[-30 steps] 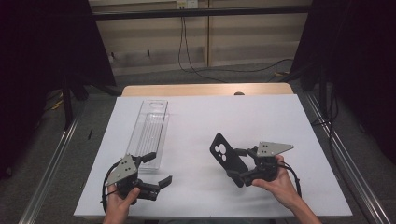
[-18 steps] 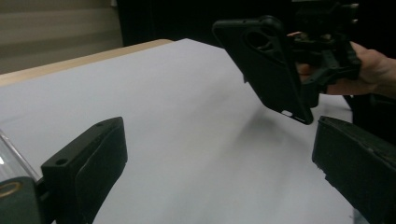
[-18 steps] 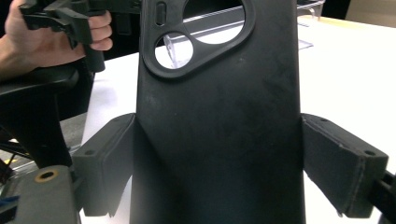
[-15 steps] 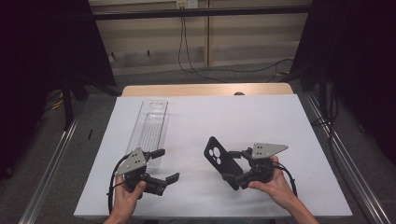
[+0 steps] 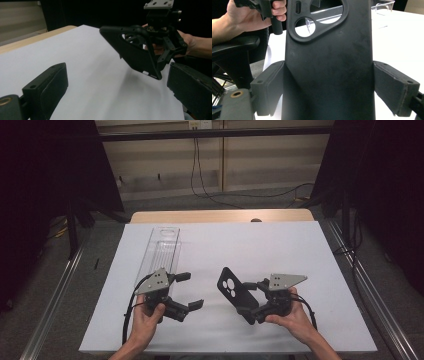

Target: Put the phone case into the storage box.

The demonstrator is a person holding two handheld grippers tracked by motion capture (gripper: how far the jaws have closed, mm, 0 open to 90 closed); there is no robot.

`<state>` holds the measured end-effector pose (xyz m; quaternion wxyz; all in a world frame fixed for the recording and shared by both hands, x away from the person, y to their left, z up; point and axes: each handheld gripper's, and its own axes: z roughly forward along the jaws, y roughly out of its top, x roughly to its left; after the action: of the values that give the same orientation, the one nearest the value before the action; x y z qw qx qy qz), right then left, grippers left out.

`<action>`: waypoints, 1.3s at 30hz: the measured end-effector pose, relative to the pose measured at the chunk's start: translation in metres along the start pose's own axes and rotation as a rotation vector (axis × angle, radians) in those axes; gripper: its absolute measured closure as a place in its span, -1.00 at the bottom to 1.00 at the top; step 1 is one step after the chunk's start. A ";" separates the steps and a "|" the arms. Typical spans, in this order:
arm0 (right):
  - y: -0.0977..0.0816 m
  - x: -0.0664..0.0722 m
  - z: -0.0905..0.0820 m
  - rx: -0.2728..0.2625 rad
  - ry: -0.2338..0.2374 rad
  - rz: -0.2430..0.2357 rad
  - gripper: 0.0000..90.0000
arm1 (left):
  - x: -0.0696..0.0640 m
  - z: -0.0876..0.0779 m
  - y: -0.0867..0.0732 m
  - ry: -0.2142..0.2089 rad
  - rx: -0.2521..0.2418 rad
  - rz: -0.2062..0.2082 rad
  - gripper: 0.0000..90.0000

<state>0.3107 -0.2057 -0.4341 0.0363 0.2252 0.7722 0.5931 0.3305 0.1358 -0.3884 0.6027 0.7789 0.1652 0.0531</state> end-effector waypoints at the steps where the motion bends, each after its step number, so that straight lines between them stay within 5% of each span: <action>1: 0.000 0.000 0.000 0.000 0.003 -0.001 -0.68 | 0.000 0.003 0.002 -0.017 0.003 0.006 -0.93; 3: 0.001 0.000 0.000 0.000 0.005 -0.002 -0.68 | 0.000 0.008 0.006 -0.036 -0.001 0.013 -0.93; 6: 0.001 0.001 0.000 0.004 0.007 -0.004 -0.68 | 0.001 0.014 0.010 -0.093 -0.024 -0.034 -0.95; 13: 0.003 0.001 -0.003 -0.003 0.005 -0.007 -0.68 | 0.004 0.022 0.020 -0.137 -0.014 -0.011 -0.97; 23: 0.002 0.000 -0.003 -0.012 0.033 -0.015 -0.68 | 0.011 0.030 0.022 -0.150 0.000 0.002 -0.98; 28: 0.003 0.001 -0.003 -0.016 0.040 -0.014 -0.68 | 0.015 0.038 0.023 -0.203 0.007 0.007 -0.97; 39: 0.004 -0.001 -0.005 -0.031 0.077 -0.009 -0.67 | 0.019 0.048 0.025 -0.251 -0.017 0.023 -0.97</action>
<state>0.3116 -0.2097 -0.4296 0.0127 0.1979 0.7648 0.6130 0.3668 0.0919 -0.3797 0.6246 0.7761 0.0791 -0.0365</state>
